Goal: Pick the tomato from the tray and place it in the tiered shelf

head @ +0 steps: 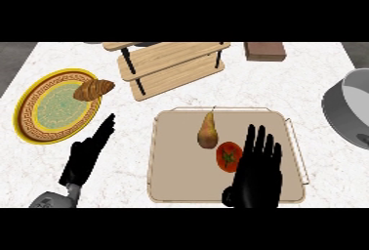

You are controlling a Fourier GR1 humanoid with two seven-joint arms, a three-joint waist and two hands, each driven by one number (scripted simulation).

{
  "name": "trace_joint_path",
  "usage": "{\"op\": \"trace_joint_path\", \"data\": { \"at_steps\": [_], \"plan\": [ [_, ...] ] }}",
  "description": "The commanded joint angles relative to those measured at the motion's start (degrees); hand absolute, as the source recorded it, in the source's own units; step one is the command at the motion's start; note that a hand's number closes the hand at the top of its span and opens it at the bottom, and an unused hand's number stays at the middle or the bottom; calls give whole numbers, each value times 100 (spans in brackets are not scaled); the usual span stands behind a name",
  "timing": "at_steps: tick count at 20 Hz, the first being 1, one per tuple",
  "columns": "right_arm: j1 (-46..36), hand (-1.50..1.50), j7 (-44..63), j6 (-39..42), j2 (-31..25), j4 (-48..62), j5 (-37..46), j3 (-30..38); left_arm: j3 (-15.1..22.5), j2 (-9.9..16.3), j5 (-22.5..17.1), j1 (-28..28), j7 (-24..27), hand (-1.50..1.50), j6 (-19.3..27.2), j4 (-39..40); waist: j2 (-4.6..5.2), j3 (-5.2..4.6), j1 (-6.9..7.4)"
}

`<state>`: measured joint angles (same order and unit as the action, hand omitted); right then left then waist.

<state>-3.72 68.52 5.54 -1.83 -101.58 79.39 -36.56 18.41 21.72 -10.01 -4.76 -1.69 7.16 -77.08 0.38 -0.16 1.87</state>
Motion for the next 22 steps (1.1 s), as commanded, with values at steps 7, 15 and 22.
{"op": "trace_joint_path", "data": {
  "at_steps": [7,15,22],
  "plan": [
    [-634,-150,1667,236,177,902,89,-145,-69,11,31,290,195,0,-91,52,-41,9,-82],
    [-861,-150,1671,403,178,1129,-105,57,-185,-147,81,161,343,0,-93,347,-34,9,-129],
    [-711,-150,1672,21,178,1636,-75,-14,-363,107,-65,112,-66,0,-306,-90,-47,17,-100]
  ]
}}
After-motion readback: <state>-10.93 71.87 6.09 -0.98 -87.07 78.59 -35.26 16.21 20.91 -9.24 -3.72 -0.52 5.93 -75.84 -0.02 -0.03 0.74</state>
